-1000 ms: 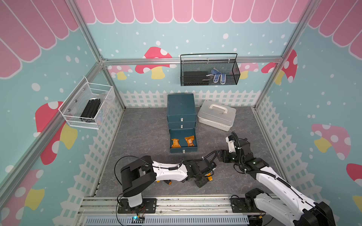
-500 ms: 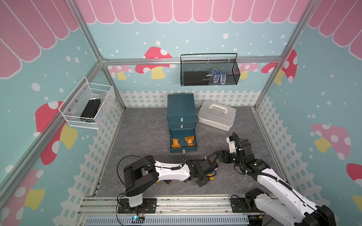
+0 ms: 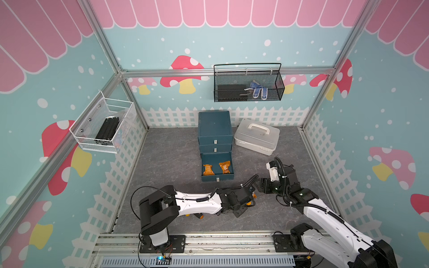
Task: Place the cookies into the drawer by color
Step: Pick up the cookie at the center of the board.
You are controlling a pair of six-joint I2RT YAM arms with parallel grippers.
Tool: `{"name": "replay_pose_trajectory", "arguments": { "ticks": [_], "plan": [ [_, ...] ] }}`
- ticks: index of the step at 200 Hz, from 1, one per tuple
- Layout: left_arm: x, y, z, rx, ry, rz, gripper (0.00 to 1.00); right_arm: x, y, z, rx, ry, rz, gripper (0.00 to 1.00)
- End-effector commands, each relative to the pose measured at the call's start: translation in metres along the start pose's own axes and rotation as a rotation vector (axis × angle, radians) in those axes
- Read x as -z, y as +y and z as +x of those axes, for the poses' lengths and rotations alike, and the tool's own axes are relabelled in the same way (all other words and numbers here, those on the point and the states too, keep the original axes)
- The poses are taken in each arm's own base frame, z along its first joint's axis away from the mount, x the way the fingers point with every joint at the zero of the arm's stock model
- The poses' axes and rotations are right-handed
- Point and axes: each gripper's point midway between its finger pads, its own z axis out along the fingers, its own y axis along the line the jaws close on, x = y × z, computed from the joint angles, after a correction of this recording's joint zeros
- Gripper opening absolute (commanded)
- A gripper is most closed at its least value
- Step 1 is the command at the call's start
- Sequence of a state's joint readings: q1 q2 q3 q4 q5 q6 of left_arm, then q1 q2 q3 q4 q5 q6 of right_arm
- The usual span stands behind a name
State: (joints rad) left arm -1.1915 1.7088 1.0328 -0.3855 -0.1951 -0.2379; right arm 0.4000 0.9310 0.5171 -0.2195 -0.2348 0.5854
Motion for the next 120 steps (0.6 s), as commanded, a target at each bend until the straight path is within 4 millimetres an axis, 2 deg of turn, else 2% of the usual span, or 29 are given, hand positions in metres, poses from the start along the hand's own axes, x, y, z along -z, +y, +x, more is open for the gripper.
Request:
{"name": "replay_pose_trajectory", "arguments": {
  "ticks": [1,40,56,98,120],
  "plan": [
    [0.022,0.016,-0.018,0.116,-0.075,-0.067,0.40,-0.002,0.015,-0.008,-0.015,-0.032,-0.087,0.77],
    [0.052,0.046,-0.025,0.226,-0.125,-0.200,0.41,0.004,0.008,-0.014,0.000,-0.055,-0.034,0.77],
    [0.068,0.059,-0.029,0.293,-0.172,-0.232,0.41,0.005,0.013,-0.017,0.003,-0.057,-0.051,0.77],
    [0.103,0.096,-0.036,0.438,-0.261,-0.275,0.42,0.005,0.056,-0.031,0.040,-0.080,-0.272,0.77],
    [0.116,0.124,-0.033,0.509,-0.279,-0.344,0.43,0.006,0.073,-0.040,0.071,-0.096,-0.319,0.77]
  ]
}}
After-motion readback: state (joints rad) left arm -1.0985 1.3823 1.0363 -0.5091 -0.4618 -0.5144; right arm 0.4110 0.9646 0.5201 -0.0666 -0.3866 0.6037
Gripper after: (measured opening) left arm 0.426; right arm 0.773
